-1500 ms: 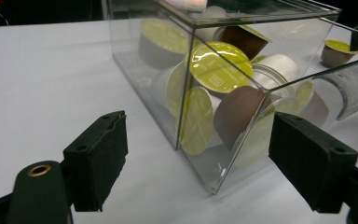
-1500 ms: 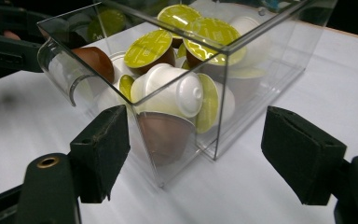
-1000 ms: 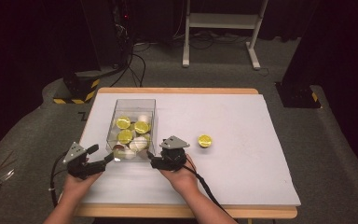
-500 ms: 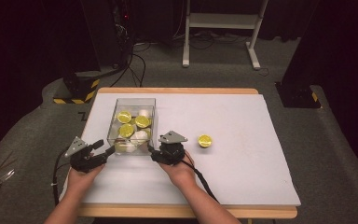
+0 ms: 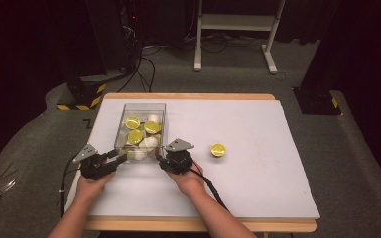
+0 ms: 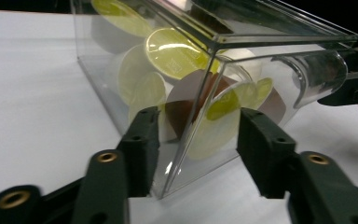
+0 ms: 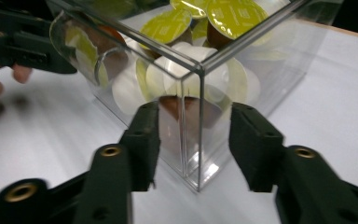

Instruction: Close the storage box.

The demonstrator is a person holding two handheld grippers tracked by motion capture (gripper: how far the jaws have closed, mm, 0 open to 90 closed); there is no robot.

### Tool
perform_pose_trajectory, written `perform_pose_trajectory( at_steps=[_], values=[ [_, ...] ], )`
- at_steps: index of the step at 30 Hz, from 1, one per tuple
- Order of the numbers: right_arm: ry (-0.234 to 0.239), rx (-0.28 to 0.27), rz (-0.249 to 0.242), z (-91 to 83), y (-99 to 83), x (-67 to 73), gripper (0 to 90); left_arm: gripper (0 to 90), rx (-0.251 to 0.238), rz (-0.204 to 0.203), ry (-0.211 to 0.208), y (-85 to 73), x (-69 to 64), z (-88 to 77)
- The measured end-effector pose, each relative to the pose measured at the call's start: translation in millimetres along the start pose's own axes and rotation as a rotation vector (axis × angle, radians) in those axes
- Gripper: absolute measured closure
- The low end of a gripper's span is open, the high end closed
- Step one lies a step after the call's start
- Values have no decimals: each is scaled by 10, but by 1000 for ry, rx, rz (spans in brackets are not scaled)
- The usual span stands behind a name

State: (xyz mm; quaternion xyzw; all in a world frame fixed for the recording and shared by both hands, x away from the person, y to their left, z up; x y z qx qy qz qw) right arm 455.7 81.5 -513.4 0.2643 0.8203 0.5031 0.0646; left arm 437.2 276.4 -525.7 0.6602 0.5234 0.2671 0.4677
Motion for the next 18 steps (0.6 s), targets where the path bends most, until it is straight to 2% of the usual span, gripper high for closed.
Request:
perform_pose_trajectory(
  at_steps=[3,6,8,10,13,16,18],
  values=[
    [-17,6,3,-2,-15,-55,671,670,-10,11,35,9,26,-4],
    [-30,3,-4,4,-15,-76,712,717,-23,12,72,25,42,2],
    [-30,0,2,5,-15,-80,709,713,-26,18,78,23,34,2],
    [-31,-3,0,8,-12,-77,673,676,-28,11,72,29,20,7],
    [-21,-15,4,14,10,-38,565,576,-34,24,76,47,-14,7],
    [-35,-31,2,2,52,-38,475,449,-47,47,107,101,-31,0],
    [-41,-50,7,-14,88,-54,448,409,-77,46,127,169,-38,-25]
  ],
)
Point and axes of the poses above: each handheld gripper's, and its own axes: z roughly forward along the jaws, y roughly out of its top, x roughly to its left, the point moved 9 cm from there along z, roughly forward along the jaws, and after that the axes turned 14 degrees about y, right-handed, at the moved point
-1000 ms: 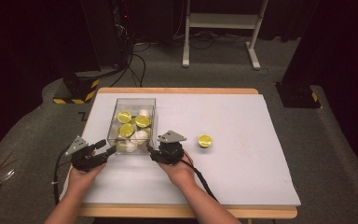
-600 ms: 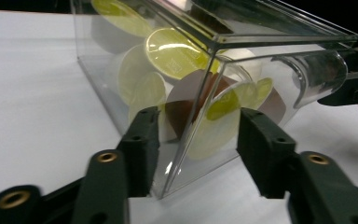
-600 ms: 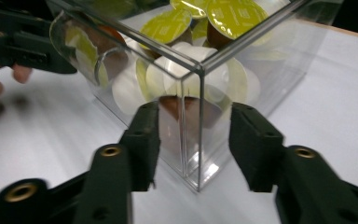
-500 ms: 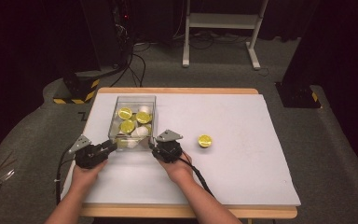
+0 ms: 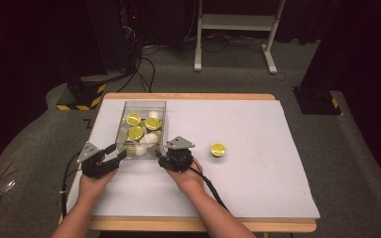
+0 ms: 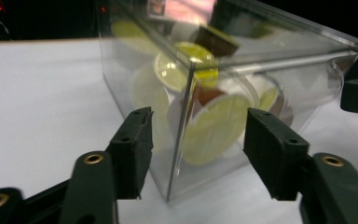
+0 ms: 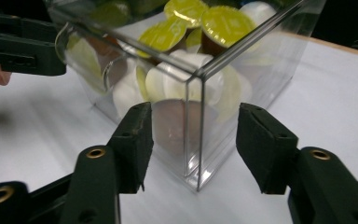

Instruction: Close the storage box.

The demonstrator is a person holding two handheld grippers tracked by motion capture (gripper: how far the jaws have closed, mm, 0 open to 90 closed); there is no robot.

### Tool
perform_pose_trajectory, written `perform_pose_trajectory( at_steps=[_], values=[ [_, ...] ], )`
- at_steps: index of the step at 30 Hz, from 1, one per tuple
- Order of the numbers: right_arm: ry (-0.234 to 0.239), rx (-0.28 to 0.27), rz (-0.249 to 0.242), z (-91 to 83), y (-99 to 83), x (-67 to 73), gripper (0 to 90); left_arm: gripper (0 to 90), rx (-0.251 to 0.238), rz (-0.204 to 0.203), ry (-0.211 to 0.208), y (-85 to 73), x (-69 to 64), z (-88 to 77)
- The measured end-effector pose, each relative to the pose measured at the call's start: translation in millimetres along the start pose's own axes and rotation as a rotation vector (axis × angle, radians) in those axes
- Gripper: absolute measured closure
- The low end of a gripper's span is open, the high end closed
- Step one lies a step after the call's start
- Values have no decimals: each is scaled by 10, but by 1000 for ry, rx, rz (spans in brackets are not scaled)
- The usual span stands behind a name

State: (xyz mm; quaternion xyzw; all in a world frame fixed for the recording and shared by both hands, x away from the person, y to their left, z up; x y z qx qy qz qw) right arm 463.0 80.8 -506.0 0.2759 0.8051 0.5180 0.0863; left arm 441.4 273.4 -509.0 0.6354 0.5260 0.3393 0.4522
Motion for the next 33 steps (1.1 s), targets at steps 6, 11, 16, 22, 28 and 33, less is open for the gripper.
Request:
perform_pose_trajectory(
  at_steps=[6,11,16,22,28,33],
  values=[
    [-17,-27,-13,-26,104,-40,398,343,-31,22,27,149,-50,12],
    [9,-12,-13,42,140,-43,422,413,-33,-26,-34,174,-68,26],
    [9,18,-29,99,97,-31,431,443,-39,-30,-37,174,-51,31],
    [-14,35,-36,90,99,-47,483,467,-33,-28,-24,168,-55,48],
    [-19,43,-56,76,83,-73,540,478,-35,-36,-17,168,-53,63],
    [-30,36,-60,59,74,-96,605,486,-33,-37,-8,171,-52,77]
  ],
)
Point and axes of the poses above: each handheld gripper's, and its own axes: z roughly forward along the jaws, y roughly out of its top, x roughly to its left, the point moved 9 cm from there along z, roughly forward along the jaws, and after that the axes turned 14 degrees about y, right-handed, at the moved point
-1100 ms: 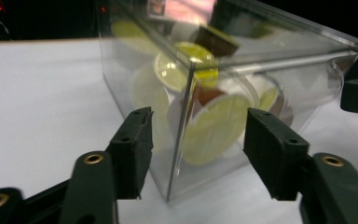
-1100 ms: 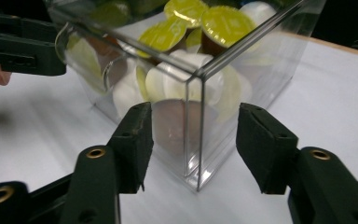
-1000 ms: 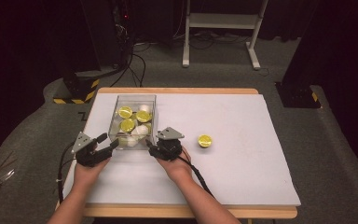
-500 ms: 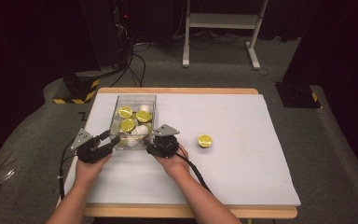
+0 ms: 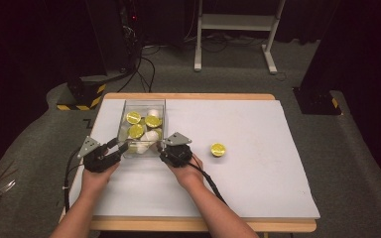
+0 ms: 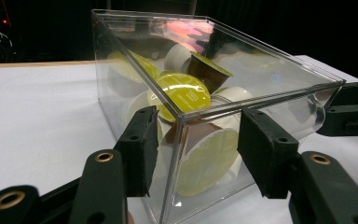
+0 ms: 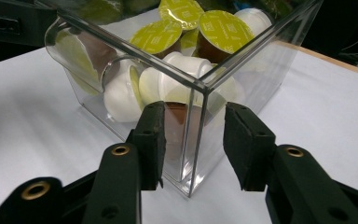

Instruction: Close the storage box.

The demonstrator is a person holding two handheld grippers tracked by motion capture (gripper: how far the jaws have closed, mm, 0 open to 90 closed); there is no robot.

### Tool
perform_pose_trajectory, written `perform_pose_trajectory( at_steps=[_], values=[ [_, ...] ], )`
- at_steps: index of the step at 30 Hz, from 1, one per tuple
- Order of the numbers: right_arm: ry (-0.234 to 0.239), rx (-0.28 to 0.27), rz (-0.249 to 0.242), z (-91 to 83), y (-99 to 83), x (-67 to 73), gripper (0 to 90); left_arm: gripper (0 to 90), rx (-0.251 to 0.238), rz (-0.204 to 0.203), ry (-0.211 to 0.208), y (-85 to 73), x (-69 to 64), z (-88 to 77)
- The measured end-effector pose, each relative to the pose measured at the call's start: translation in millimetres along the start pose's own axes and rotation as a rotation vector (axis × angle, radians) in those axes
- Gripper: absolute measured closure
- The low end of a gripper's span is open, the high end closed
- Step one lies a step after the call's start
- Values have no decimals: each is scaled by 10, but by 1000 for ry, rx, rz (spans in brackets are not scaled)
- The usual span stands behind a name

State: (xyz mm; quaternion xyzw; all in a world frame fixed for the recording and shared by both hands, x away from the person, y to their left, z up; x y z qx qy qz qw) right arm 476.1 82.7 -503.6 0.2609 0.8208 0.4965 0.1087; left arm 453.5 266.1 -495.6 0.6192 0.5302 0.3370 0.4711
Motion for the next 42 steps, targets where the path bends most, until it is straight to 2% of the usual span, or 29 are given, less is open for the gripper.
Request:
perform_pose_trajectory(
  at_steps=[10,18,26,27,31,33,39,41,42],
  values=[
    [-9,-2,-4,-14,-23,-3,641,509,5,-1,3,-20,5,-9],
    [11,-21,36,-25,-12,26,598,524,21,5,2,-41,11,-66],
    [16,-42,31,-164,0,80,556,496,25,11,6,-47,40,-216],
    [13,-44,38,-247,-38,76,542,486,32,19,6,-75,35,-283],
    [-2,-41,39,-395,-126,27,529,486,45,32,11,-151,46,-383],
    [-13,-36,50,-493,-205,-20,524,486,65,41,18,-240,59,-421],
    [-66,-15,78,-855,-516,-213,510,468,155,108,51,-566,107,-411],
    [-87,-10,94,-994,-629,-286,510,459,186,131,60,-632,107,-404],
    [-98,-6,100,-1065,-686,-324,509,454,199,154,67,-661,111,-402]
  ],
)
Point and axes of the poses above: each handheld gripper's, and its own axes: z roughly forward along the jaws, y roughly out of its top, x roughly to its left, the point moved 9 cm from there along z, roughly forward along the jaws, and after that the axes turned 14 degrees about y, right-handed, at the moved point
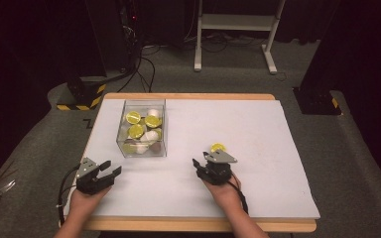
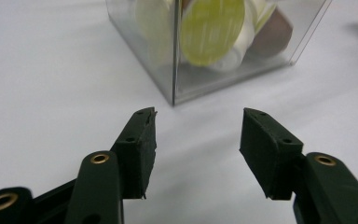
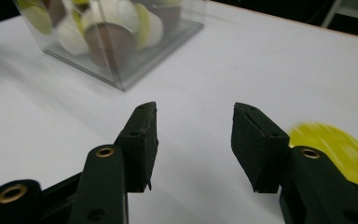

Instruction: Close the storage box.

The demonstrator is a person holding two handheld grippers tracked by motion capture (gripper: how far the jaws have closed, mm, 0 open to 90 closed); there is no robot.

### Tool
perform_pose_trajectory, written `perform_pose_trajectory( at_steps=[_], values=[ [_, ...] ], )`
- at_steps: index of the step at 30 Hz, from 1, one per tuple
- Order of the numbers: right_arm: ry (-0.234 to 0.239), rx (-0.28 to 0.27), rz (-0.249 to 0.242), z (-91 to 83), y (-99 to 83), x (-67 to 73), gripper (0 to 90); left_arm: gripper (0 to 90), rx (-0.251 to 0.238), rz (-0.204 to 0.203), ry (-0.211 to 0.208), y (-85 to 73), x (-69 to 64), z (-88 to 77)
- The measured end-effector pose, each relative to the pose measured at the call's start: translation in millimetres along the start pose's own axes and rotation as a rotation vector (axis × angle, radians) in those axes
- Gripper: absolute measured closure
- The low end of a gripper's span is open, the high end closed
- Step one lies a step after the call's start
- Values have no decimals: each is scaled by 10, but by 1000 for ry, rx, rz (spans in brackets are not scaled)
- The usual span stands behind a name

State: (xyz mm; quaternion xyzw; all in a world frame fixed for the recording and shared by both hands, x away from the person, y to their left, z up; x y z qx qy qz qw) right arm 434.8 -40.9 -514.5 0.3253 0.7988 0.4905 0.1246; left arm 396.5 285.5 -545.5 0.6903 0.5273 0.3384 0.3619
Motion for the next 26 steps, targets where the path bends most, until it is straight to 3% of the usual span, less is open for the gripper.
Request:
perform_pose_trajectory(
  at_steps=[3,8,11,14,17,19,26],
  values=[
    [-41,13,19,-192,-160,-164,506,441,33,40,19,-57,-18,14],
    [-123,61,61,-474,-464,-490,493,406,98,71,35,-129,-46,58],
    [-176,109,93,-616,-645,-688,475,372,144,94,40,-164,-67,98],
    [-228,164,107,-727,-809,-843,450,366,151,99,39,-172,-77,110],
    [-215,155,178,-761,-846,-898,394,357,159,84,32,-175,-67,115],
    [-205,187,171,-729,-864,-892,378,357,158,88,35,-174,-67,115],
    [-205,186,172,-729,-866,-892,377,357,159,84,32,-175,-67,115]
  ],
)
Point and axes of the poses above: each handheld gripper's, and its own axes: z roughly forward along the jaws, y roughly out of its top, x roughly to its left, the point moved 9 cm from there along z, roughly forward along the jaws, and after that the axes turned 14 degrees about y, right-handed, at the moved point
